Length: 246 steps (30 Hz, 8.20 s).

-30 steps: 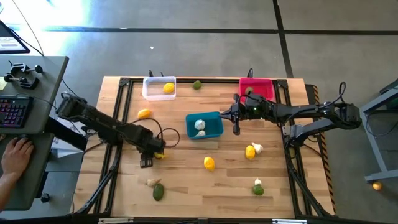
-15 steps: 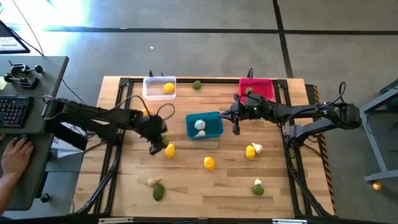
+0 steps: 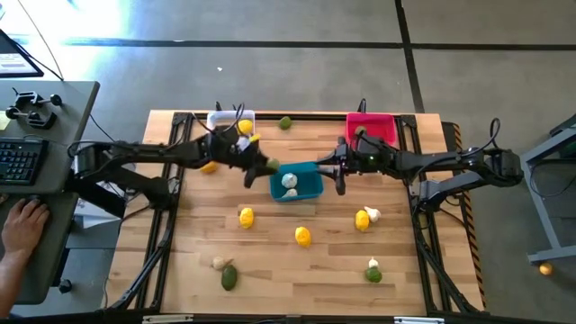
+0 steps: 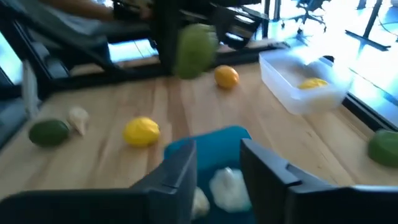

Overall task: Sort produce into baskets
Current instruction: Put the green lime into the pink bin, then put the garlic into the blue bin

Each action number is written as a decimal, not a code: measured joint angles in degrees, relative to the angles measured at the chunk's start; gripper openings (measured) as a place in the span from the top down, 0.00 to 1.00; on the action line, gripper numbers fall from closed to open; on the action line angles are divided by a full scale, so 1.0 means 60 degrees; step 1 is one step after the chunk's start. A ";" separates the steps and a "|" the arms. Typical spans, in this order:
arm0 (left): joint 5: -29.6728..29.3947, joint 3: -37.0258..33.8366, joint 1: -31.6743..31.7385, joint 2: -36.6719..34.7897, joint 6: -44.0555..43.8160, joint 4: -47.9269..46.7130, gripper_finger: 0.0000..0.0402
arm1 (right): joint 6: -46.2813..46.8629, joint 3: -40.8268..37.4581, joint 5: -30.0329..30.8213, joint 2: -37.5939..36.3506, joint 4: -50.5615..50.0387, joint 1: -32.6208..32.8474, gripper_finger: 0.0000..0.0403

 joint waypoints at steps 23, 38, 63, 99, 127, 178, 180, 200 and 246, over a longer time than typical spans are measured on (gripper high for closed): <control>0.2124 0.1894 0.0471 0.3336 0.1291 0.3777 0.72 | 0.1795 0.0007 0.1446 0.1001 0.3799 0.0138 0.51; 0.2111 0.2320 0.0519 0.3501 0.1606 0.3283 0.72 | 0.1427 0.1756 0.0861 0.2650 0.3156 0.0135 0.51; 0.1276 0.2342 0.0643 0.3456 0.1785 0.3330 0.58 | 0.0787 0.2065 0.0793 0.2285 0.2539 -0.0491 0.74; 0.1180 0.2313 0.0665 0.3467 0.2557 0.2256 0.56 | 0.0703 0.0722 0.3923 0.1314 -0.4728 -0.7018 0.73; 0.0464 0.2288 0.0650 0.3467 0.2865 0.2200 0.62 | 0.0643 0.1315 0.4702 0.2291 -0.4767 -0.7178 0.46; 0.0426 0.0080 -0.1243 0.0601 0.4306 -0.0598 1.00 | 0.1072 -0.2055 0.5726 -0.1559 -0.0368 -0.0412 1.00; 0.0050 0.0080 -0.1534 0.0391 0.4369 -0.1217 1.00 | 0.1072 -0.2055 0.5723 -0.1559 -0.0224 -0.0264 1.00; -0.4950 0.1485 -0.6883 -0.0578 0.1374 -0.7539 0.69 | 0.1072 -0.2055 0.5704 -0.1552 -0.0181 0.1363 1.00; -0.2653 0.1541 -1.0027 0.2558 -0.5146 -0.8591 0.56 | 0.1136 -0.2051 0.5695 -0.1552 -0.0631 0.1668 1.00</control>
